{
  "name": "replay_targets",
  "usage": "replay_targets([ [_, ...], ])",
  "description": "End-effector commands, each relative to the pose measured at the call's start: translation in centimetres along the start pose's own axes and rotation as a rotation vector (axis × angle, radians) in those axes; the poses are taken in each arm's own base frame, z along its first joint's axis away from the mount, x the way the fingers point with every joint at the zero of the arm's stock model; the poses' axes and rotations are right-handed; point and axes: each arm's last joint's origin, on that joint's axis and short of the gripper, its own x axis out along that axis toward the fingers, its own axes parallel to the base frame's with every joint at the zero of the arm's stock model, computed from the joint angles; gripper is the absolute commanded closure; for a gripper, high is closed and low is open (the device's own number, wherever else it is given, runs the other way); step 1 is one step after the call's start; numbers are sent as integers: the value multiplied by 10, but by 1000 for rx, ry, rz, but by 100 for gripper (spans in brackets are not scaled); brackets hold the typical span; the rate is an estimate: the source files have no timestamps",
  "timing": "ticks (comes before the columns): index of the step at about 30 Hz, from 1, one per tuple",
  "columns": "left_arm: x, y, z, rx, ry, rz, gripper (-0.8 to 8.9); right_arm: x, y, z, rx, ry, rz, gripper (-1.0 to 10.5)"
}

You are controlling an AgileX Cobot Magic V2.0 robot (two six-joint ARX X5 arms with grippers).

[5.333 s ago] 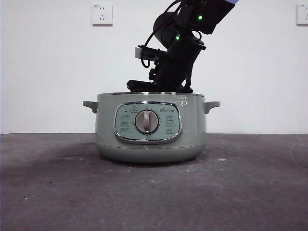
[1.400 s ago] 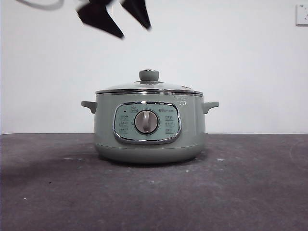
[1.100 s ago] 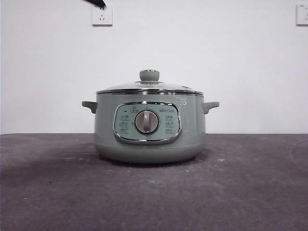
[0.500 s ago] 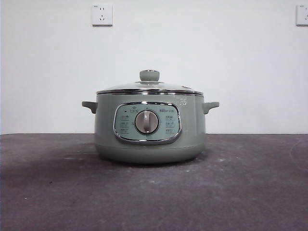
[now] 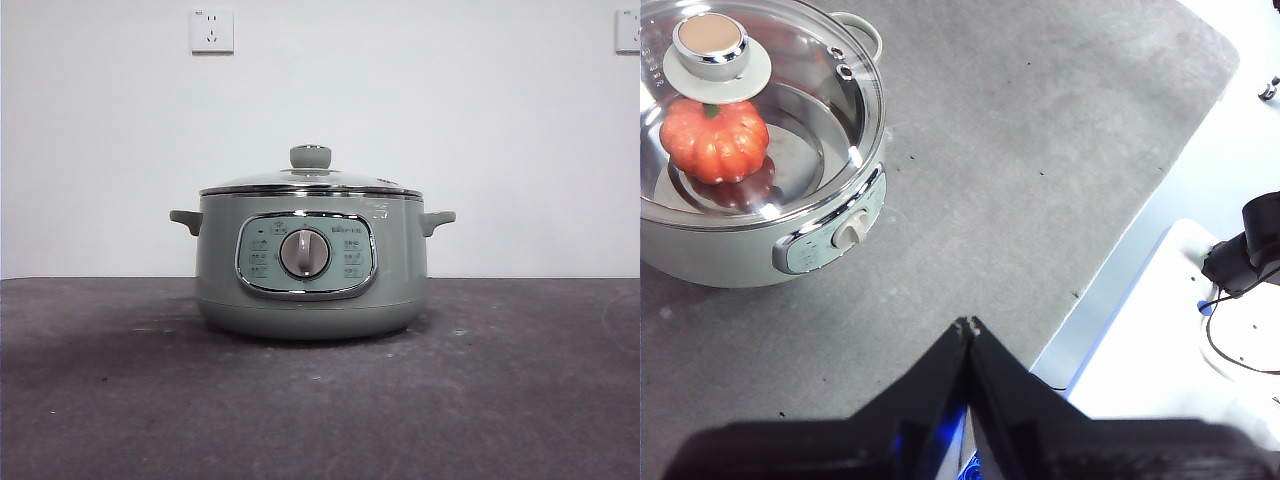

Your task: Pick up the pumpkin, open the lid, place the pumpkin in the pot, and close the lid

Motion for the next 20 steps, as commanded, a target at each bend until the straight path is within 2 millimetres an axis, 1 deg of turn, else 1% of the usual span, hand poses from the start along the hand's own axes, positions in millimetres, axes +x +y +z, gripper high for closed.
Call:
replay_targets([
  [1,-1,0,0,2,-4,-2,817,0,0,0,6,-2,-2,946],
  [11,-1,0,0,-9,-4,6,818,0,0,0,6,-2,-2,946],
  [14,-2,2,1,-25,-15,39,817,0,0,0,6,-2,-2,946],
  [17,-11,3,5,2,-102,91,818,0,0,0,5,-2,-3,946],
  [20,-34,5,6,75,-238,188,817,0,0,0,6,-2,-2,946],
])
